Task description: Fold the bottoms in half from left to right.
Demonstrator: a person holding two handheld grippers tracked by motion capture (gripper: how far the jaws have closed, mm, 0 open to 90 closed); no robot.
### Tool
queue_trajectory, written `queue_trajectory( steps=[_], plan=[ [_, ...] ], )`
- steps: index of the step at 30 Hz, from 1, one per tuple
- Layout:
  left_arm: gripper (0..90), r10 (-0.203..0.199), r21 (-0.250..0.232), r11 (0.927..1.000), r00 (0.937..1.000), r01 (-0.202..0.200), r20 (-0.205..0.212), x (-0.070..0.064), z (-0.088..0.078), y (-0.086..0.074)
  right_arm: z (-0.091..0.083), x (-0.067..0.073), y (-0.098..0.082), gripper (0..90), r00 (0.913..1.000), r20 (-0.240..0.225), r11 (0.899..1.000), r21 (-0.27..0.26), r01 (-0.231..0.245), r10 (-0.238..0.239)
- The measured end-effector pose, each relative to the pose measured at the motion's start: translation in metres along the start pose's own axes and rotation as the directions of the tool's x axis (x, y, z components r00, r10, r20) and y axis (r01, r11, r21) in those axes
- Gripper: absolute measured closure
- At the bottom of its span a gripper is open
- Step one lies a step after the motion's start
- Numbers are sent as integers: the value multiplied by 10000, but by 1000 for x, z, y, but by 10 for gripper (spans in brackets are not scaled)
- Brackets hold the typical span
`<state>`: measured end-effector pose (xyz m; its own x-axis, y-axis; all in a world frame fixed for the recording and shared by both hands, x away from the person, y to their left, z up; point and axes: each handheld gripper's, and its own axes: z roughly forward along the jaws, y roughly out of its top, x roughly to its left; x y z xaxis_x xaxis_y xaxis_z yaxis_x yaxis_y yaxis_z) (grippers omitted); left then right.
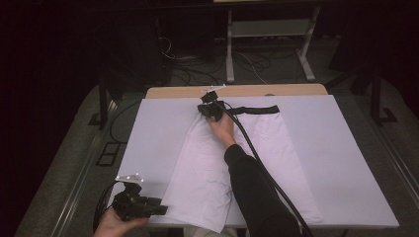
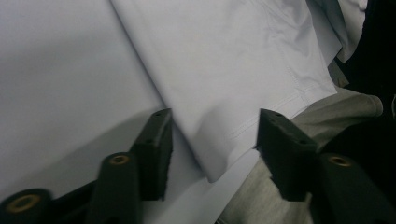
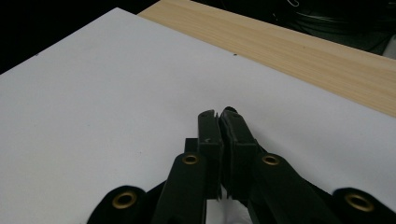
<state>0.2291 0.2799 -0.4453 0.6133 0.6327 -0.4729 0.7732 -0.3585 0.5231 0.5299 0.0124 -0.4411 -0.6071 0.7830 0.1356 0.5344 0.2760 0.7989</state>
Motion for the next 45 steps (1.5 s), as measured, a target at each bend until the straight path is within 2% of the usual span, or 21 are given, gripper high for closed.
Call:
queue_trajectory(
  steps=[1,2,3,6,7,9,10,11,17,23,25,29,30,31,32,36,39,40,41,44,45],
  plan=[
    [526,0,0,10000,10000,0,0,0,0,0,0,0,0,858,10000,0,10000,0,0,0],
    [526,-11,7,10000,10000,11,-7,1,0,0,0,0,0,858,10000,-1,10000,-10,1,-1],
    [611,-15,70,10000,10000,15,52,3,0,-1,0,0,0,858,10000,0,10000,-27,7,-7],
    [674,-9,193,9998,9999,6,161,3,1,-2,0,0,0,858,10000,-15,10000,-34,8,-8],
    [745,59,272,9996,9998,-64,180,3,2,-2,-1,0,0,858,10000,-6,10000,-29,42,-42],
    [769,82,337,9994,9997,-89,215,3,3,-2,-1,0,0,858,10000,-3,10000,-37,56,-56],
    [833,203,407,9989,9996,-211,196,3,4,-2,-1,0,1,858,10000,2,10000,-48,59,-59],
    [850,203,407,9989,9996,-211,196,3,4,-2,-1,0,1,858,10000,2,10000,-48,59,-59],
    [869,420,437,9981,9988,-431,241,3,3,-2,-4,1,2,859,9999,-24,9998,-105,140,-140],
    [875,1031,360,9939,9943,-1041,273,-2,1,1,-7,-1,4,859,9998,-46,9996,-173,212,-213],
    [874,1410,306,9895,9898,-1416,197,-5,0,2,-8,-1,5,859,9996,-72,9996,-159,253,-255],
    [874,1820,245,9829,9830,-1825,227,-9,0,4,-10,-1,6,859,9993,-97,9993,-154,348,-350],
    [874,1983,171,9799,9798,-1988,261,-11,0,5,-10,-2,6,859,9992,-118,9992,-121,382,-383],
    [875,2318,82,9727,9724,-2320,263,-14,-1,5,-12,-2,7,859,9990,-164,9991,-84,417,-418],
    [875,2318,82,9727,9724,-2320,263,-14,-1,5,-12,-3,7,859,9990,-190,9992,-67,396,-397],
    [874,3011,-102,9536,9531,-3010,292,-21,-1,7,-15,-4,8,859,9990,-245,9993,-83,365,-367],
    [875,3319,-267,9432,9426,-3311,368,-26,0,10,-17,-6,8,859,9987,-274,9990,-118,435,-438],
    [875,3459,-308,9382,9373,-3448,435,-29,0,12,-19,-7,8,859,9986,-285,9990,-116,437,-441],
    [875,3459,-308,9382,9373,-3448,435,-29,0,12,-19,-7,8,859,9986,-285,9990,-116,437,-441],
    [875,3718,-394,9281,9271,-3702,474,-34,1,15,-23,-9,9,859,9985,-296,9989,-143,446,-451],
    [875,3737,-418,9273,9262,-3719,509,-35,1,16,-24,-10,10,859,9985,-318,9989,-155,437,-442]
  ],
)
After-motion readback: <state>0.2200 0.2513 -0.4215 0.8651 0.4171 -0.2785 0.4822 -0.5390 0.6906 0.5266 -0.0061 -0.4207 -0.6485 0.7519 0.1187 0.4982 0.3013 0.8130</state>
